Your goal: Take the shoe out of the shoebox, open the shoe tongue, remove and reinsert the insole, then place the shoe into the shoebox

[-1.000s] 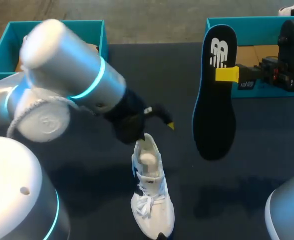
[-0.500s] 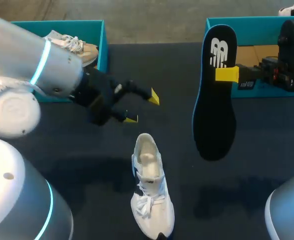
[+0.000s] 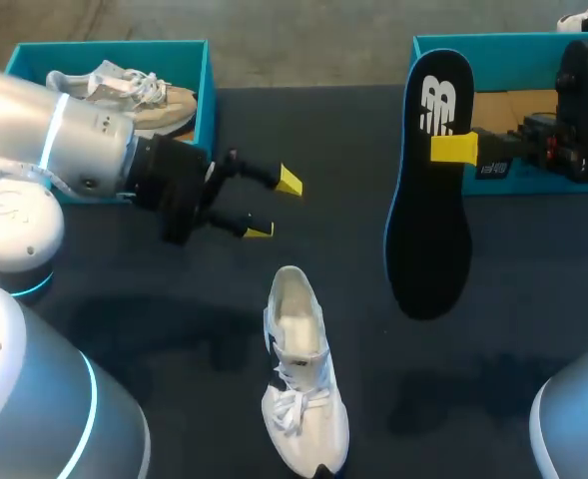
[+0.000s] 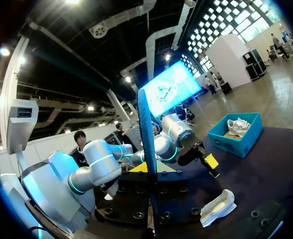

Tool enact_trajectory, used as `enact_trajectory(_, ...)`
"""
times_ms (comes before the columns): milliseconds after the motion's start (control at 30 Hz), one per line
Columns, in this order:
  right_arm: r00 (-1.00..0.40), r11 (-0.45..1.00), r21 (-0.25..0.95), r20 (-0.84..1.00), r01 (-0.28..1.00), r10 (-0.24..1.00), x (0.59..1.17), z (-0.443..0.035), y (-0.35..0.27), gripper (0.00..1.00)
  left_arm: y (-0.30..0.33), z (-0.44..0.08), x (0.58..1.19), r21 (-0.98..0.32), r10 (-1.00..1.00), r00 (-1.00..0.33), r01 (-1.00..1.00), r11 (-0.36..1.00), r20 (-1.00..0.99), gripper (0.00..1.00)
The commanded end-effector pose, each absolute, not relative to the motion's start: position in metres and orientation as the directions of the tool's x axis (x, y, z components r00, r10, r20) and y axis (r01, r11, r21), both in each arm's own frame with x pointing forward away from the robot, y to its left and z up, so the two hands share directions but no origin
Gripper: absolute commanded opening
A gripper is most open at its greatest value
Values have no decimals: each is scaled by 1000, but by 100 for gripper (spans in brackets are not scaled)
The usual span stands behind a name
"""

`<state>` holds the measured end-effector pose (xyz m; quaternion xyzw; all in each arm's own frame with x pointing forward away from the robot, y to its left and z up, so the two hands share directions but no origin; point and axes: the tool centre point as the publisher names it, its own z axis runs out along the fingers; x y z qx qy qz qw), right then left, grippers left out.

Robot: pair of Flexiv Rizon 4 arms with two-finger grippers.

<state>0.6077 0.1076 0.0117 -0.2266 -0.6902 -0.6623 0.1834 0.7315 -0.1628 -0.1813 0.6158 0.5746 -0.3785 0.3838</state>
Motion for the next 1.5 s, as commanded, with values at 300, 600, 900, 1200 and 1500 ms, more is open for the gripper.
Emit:
enact_trajectory(300,-830,23,830,554,557,68,610,12,110,0,-158,-161,748,94,237,104,994,-51,-966,100)
enact_trajectory(600,-830,23,830,554,557,68,610,12,110,0,-153,-146,755,104,63,108,992,-70,-992,100)
enact_trajectory(900,-830,23,830,554,557,68,610,12,110,0,-155,-140,756,107,30,111,988,-107,-993,100)
enact_trajectory(1200,-800,48,799,596,599,70,628,11,106,0,-155,-140,756,107,30,111,988,-107,-993,100)
enact_trajectory(1500,-682,60,680,728,731,69,693,-4,86,0,-155,-140,756,107,30,111,988,-107,-993,100)
